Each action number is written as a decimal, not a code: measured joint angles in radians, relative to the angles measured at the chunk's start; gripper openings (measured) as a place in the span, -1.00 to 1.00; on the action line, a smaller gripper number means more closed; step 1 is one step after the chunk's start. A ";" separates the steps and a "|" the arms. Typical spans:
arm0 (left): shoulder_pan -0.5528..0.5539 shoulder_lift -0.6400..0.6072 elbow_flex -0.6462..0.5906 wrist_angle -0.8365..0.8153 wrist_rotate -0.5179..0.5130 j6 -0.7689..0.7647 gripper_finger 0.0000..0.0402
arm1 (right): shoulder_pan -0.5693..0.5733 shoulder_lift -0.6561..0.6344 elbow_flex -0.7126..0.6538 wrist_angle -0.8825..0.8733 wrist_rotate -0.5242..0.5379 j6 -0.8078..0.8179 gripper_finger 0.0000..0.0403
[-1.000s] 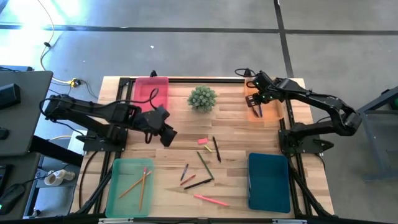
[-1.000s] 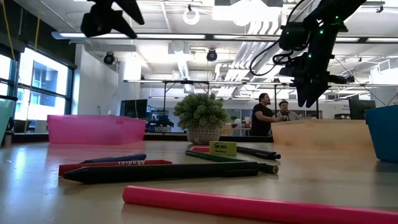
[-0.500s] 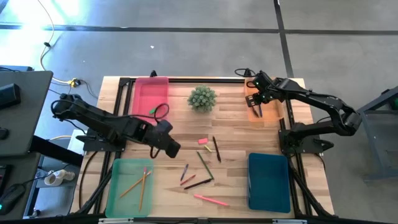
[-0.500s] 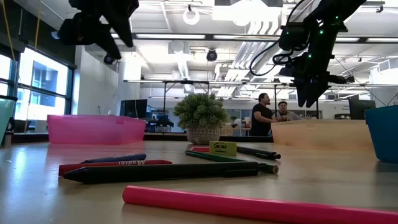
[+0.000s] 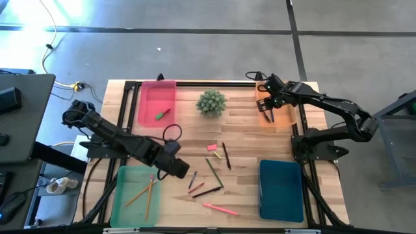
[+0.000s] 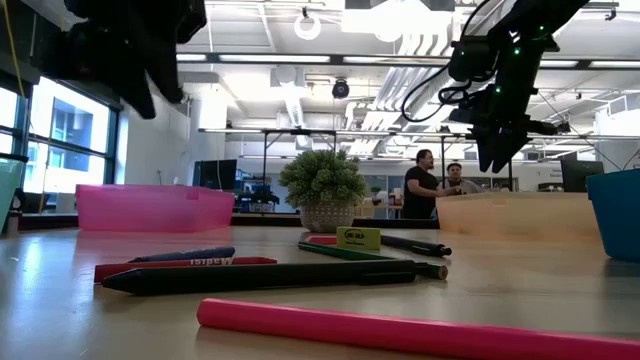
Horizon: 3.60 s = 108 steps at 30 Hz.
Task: Sort crayons/erasers/pens/pencils in bins
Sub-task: Put the blue crayon into the blue bin
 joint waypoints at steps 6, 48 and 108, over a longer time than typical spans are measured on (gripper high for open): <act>-0.051 0.033 -0.001 0.010 -0.003 -0.015 -0.28 | 0.000 0.000 0.000 0.004 0.008 0.007 -0.43; -0.059 0.320 0.006 0.350 -0.048 0.024 -0.28 | 0.006 -0.091 0.001 -0.060 -0.023 -0.099 -0.43; -0.009 0.430 0.010 0.212 0.022 0.089 -0.67 | 0.158 -0.213 0.001 -0.106 -0.081 0.032 -0.43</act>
